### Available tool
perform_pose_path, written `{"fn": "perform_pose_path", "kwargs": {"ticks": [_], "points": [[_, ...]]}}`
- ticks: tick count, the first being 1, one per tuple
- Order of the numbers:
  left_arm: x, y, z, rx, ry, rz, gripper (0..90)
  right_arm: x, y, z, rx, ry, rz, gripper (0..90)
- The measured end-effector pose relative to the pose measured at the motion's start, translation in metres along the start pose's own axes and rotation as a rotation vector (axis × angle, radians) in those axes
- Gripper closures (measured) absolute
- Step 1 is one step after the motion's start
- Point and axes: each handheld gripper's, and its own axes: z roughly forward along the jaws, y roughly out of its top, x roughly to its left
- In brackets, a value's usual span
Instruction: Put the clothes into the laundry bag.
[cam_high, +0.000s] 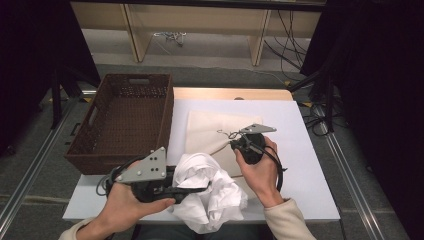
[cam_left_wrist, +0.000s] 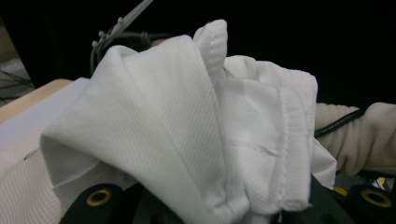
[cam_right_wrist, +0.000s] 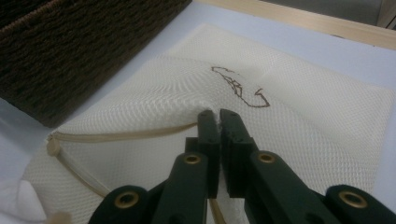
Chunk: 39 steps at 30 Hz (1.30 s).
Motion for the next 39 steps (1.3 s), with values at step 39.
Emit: {"fn": "perform_pose_path", "kwargs": {"ticks": [39], "points": [[0.064, -0.055, 0.106, 0.259, 0.164, -0.083, 75.3, 0.003, 0.002, -0.007, -0.026, -0.002, 0.001, 88.7]]}}
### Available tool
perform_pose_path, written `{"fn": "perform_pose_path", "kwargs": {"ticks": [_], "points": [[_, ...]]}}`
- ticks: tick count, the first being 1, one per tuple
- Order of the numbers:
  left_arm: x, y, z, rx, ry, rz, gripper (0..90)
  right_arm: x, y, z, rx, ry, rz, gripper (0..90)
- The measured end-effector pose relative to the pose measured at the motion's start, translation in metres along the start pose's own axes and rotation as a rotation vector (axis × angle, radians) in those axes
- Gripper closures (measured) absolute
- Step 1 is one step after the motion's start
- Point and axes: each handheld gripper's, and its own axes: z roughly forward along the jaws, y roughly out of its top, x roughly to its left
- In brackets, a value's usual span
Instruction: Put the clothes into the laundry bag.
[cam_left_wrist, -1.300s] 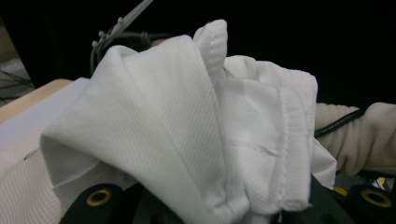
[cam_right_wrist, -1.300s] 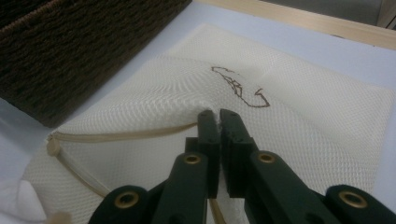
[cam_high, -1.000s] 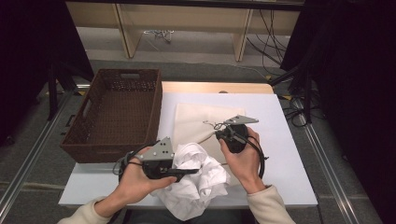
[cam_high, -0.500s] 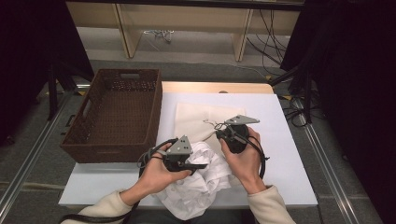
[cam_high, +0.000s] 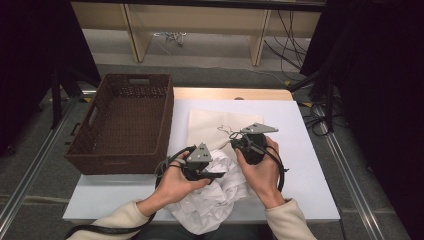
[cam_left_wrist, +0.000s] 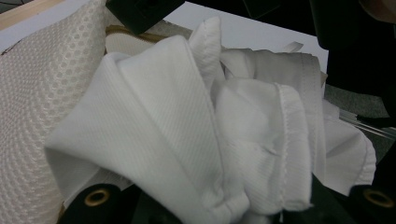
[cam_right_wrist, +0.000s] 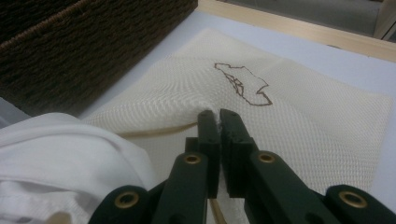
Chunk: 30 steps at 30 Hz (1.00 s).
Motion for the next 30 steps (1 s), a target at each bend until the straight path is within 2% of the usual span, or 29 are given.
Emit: {"fn": "perform_pose_path", "kwargs": {"ticks": [1, 2, 3, 4, 6, 7, 9, 11, 15, 16, 17, 18, 19, 21, 25, 27, 28, 30], "points": [[0.002, 0.000, 0.002, 0.001, 0.005, 0.010, 75.2, 0.000, 0.000, 0.000, -0.002, 0.001, -0.017, 88.7], [0.002, -0.001, 0.004, 0.004, 0.012, -0.007, 75.2, 0.000, 0.000, 0.000, -0.007, -0.001, -0.011, 88.7], [0.004, -0.001, 0.005, 0.015, 0.025, 0.005, 75.2, 0.002, 0.000, 0.000, -0.018, -0.007, -0.002, 88.7], [0.006, -0.001, 0.007, 0.017, 0.025, 0.017, 75.2, 0.001, 0.000, 0.000, -0.013, 0.010, -0.007, 88.7], [0.009, -0.002, 0.012, 0.024, 0.043, 0.030, 75.2, 0.002, 0.000, -0.001, -0.006, 0.017, -0.002, 88.7], [0.010, -0.002, 0.015, 0.031, 0.045, 0.025, 75.1, 0.002, 0.000, 0.000, -0.012, 0.017, 0.005, 88.7], [0.011, -0.002, 0.018, 0.040, 0.048, 0.027, 75.1, 0.002, 0.000, 0.000, -0.011, 0.009, -0.019, 88.7], [0.012, -0.003, 0.021, 0.065, 0.057, 0.029, 75.1, 0.002, 0.000, -0.001, -0.008, 0.009, -0.020, 88.7], [0.013, -0.003, 0.027, 0.070, 0.069, 0.013, 75.1, 0.004, 0.001, -0.002, -0.007, 0.014, -0.019, 88.7], [0.015, -0.002, 0.027, 0.082, 0.062, 0.045, 75.2, 0.004, 0.001, -0.003, -0.004, 0.002, -0.025, 88.7], [0.014, -0.002, 0.029, 0.081, 0.072, 0.020, 75.1, 0.005, 0.001, -0.003, 0.001, -0.002, -0.022, 88.7], [0.014, -0.002, 0.030, 0.085, 0.074, 0.023, 75.1, 0.005, 0.001, -0.002, 0.001, 0.015, -0.015, 88.7], [0.014, -0.001, 0.031, 0.085, 0.082, 0.022, 75.1, 0.004, 0.001, -0.003, -0.004, -0.001, -0.023, 88.7], [0.014, -0.001, 0.034, 0.090, 0.087, 0.019, 75.0, 0.005, 0.001, -0.003, -0.004, 0.013, -0.011, 88.7], [0.018, -0.003, 0.040, 0.105, 0.121, 0.021, 74.7, 0.004, 0.001, -0.003, -0.007, 0.013, -0.019, 88.7], [0.020, -0.004, 0.043, 0.114, 0.135, 0.031, 74.4, 0.005, 0.001, -0.003, -0.003, 0.013, -0.011, 88.7], [0.021, -0.005, 0.045, 0.118, 0.122, 0.034, 74.2, 0.004, 0.001, -0.003, -0.004, 0.013, -0.011, 88.7], [0.022, -0.007, 0.048, 0.125, 0.144, 0.045, 73.5, 0.004, 0.001, -0.002, -0.002, 0.017, -0.017, 88.7]]}}
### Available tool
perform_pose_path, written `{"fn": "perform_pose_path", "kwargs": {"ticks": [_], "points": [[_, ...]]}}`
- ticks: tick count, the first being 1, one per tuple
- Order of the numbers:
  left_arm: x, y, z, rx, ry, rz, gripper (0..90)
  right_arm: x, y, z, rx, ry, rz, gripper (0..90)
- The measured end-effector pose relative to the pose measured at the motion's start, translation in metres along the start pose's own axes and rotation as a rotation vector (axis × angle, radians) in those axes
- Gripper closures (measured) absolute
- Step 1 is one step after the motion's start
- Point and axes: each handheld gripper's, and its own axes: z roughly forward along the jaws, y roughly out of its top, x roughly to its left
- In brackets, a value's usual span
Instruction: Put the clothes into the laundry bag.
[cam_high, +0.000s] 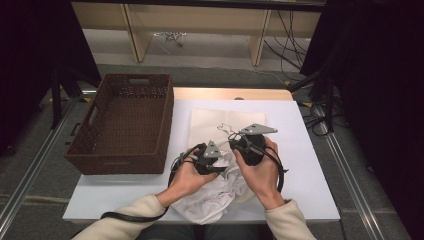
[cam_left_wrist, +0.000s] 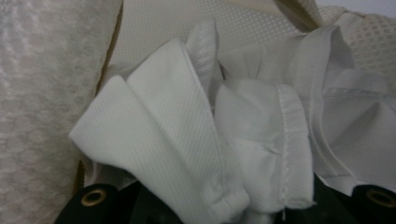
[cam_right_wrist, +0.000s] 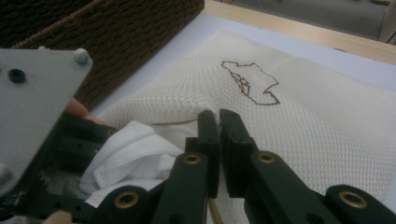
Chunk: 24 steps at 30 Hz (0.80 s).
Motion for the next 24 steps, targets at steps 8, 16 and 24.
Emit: {"fn": "perform_pose_path", "kwargs": {"ticks": [8, 16, 24], "points": [[-0.002, -0.004, 0.005, 0.008, 0.021, 0.005, 68.8, -0.001, -0.001, 0.002, 0.007, -0.001, 0.006, 88.7], [-0.004, -0.007, -0.004, -0.048, 0.004, -0.004, 50.2, -0.002, -0.001, 0.002, 0.009, -0.004, 0.006, 88.7], [-0.011, -0.008, -0.033, -0.121, 0.001, 0.013, 38.0, -0.004, -0.001, 0.003, 0.001, -0.013, -0.023, 88.7]]}}
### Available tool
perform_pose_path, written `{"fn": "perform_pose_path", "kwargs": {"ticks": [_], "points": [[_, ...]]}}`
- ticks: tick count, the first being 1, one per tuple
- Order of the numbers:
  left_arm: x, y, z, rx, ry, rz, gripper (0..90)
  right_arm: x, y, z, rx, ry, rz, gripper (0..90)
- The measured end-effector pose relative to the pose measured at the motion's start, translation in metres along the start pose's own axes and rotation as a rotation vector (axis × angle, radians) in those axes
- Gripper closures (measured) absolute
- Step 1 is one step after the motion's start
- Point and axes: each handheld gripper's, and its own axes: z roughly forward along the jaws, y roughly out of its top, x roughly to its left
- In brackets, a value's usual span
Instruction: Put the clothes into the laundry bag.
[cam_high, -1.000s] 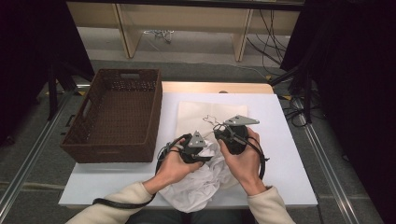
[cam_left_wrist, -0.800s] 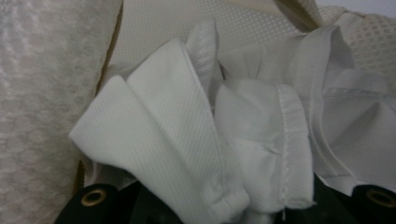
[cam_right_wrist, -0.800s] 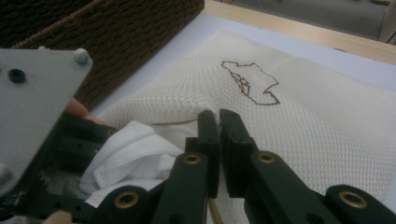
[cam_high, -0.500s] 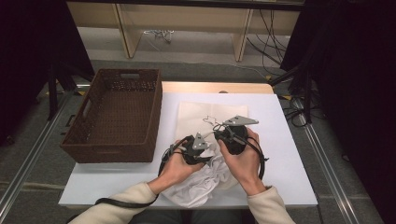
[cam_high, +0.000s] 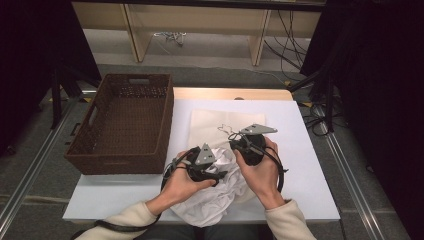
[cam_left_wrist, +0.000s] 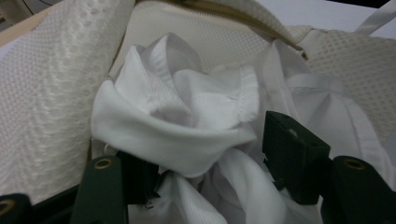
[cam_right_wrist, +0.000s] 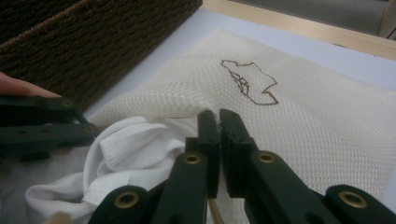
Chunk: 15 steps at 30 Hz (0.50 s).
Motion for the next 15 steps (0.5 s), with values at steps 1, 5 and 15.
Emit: {"fn": "perform_pose_path", "kwargs": {"ticks": [1, 5, 15], "points": [[0.000, 0.001, -0.007, -0.014, 0.026, 0.031, 37.7, 0.000, 0.000, 0.000, 0.000, 0.002, 0.001, 88.7], [-0.004, 0.003, -0.029, -0.060, 0.003, 0.001, 36.1, 0.000, 0.000, 0.000, 0.014, 0.010, 0.020, 88.7], [0.001, -0.010, -0.055, -0.038, 0.024, -0.023, 21.2, 0.003, 0.000, 0.000, 0.011, 0.003, 0.021, 88.7]]}}
